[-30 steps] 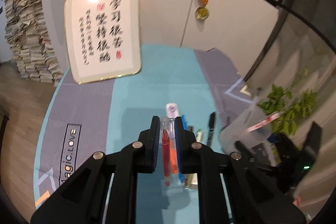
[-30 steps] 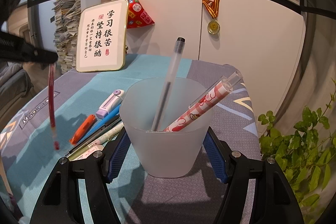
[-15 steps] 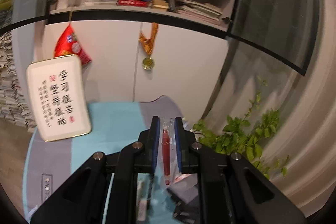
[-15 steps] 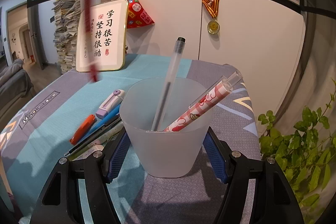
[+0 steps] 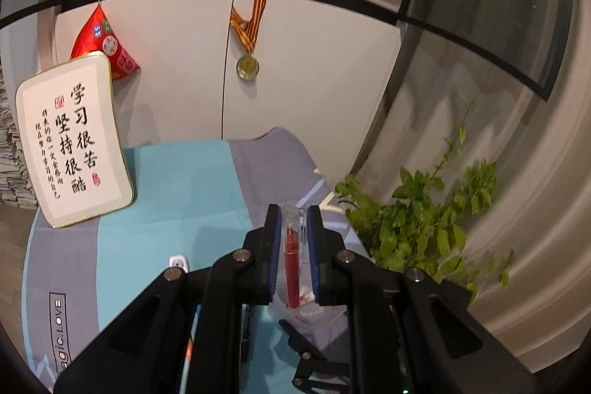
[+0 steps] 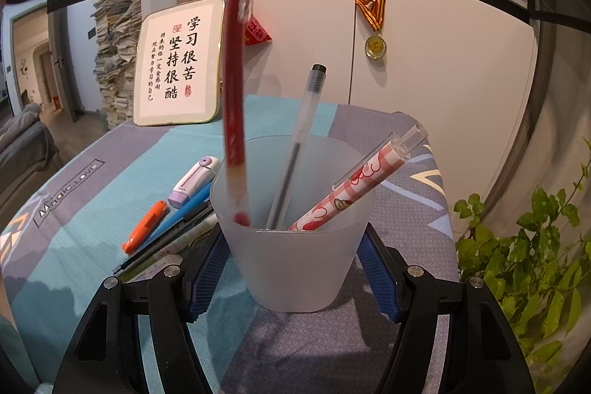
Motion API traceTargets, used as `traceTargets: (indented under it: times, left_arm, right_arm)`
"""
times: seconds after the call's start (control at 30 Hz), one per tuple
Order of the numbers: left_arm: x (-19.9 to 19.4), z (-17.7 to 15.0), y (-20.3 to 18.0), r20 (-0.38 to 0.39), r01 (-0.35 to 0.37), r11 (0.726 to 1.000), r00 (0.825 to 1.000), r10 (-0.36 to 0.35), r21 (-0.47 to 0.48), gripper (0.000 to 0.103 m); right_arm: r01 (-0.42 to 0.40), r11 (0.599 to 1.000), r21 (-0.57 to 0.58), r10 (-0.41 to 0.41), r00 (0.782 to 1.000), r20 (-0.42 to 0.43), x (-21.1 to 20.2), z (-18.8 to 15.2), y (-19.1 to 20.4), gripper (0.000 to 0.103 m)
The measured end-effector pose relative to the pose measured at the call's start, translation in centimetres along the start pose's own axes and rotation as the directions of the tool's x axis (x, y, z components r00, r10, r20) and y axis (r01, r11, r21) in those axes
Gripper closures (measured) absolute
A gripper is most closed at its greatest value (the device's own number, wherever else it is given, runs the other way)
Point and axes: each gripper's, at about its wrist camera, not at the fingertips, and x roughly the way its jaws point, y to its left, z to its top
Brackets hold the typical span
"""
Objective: Organize stationery
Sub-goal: 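Lower the red pen into the frosted cup and open the left gripper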
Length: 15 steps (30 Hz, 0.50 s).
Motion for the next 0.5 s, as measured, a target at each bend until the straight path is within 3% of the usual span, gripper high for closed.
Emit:
traceTargets:
  times: [0.37,0.5]
  left_arm:
    - [1.2,-1.4,0.1,-0.082,0.001,1.000,0.997,0.000,0.010,0.091]
    - [1.8,-2.2,-0.1,-0.151,0.035,0.999,0.988,-0.032,0.021,0.091]
  right_arm:
    - [0.000,1.000,0.000,0.000,1.000,0.000,0.1,0.0,0.0,0.033]
    - [0.001,1.000,0.000,-0.001,1.000,0.000,0.1,0.0,0.0,0.033]
